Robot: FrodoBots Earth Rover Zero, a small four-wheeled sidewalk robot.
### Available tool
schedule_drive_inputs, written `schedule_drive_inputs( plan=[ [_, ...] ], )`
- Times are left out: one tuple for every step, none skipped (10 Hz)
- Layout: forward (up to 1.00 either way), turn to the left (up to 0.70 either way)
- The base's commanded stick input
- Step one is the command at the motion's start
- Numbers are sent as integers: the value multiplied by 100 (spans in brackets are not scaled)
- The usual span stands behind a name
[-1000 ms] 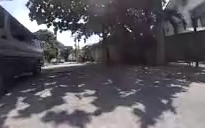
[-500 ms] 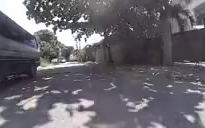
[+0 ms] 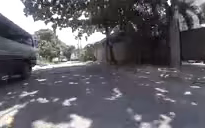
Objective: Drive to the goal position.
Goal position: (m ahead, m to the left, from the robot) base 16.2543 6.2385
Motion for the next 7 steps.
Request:
schedule_drive_inputs(
  plan=[
    [100,-37],
    [100,-31],
    [100,-10],
    [100,0],
    [100,0],
    [100,0],
    [100,0]
  ],
)
